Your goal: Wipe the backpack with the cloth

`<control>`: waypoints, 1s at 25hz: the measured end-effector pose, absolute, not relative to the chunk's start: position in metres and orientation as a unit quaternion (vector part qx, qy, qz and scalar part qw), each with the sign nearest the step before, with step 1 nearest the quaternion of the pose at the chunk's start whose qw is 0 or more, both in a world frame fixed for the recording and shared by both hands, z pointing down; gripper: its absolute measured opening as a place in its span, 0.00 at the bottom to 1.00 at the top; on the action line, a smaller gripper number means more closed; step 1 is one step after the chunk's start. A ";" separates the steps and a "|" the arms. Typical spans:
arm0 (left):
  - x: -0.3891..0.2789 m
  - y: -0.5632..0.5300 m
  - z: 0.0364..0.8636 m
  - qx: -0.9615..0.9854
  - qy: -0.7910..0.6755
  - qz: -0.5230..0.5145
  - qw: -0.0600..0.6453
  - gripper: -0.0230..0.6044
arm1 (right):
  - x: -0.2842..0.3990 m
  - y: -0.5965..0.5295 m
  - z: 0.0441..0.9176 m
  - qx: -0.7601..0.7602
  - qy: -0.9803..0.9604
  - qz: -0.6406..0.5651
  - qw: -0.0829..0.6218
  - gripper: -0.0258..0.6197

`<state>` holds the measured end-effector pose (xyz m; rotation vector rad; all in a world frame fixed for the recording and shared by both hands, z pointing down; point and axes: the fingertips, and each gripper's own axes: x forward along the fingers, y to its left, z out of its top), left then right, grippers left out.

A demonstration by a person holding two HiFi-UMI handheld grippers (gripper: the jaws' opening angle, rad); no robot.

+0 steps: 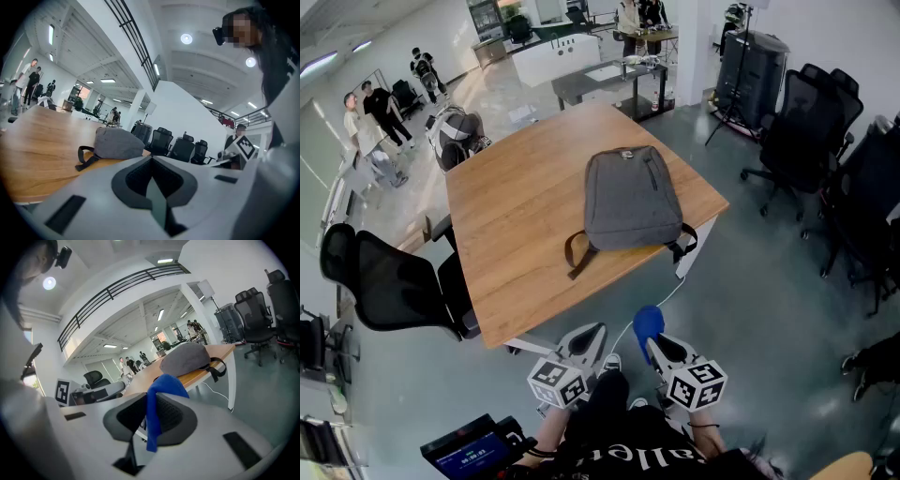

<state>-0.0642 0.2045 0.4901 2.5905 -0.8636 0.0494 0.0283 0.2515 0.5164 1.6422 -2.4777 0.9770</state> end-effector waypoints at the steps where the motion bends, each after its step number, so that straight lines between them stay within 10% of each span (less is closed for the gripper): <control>1: -0.065 0.193 0.489 0.930 -0.307 0.019 0.201 0.04 | 0.026 0.240 0.516 0.525 -0.793 0.311 0.006 0.14; 25: -0.096 0.034 0.505 0.935 -0.282 0.020 0.217 0.04 | -0.050 0.040 0.536 0.471 -0.839 0.254 0.099 0.14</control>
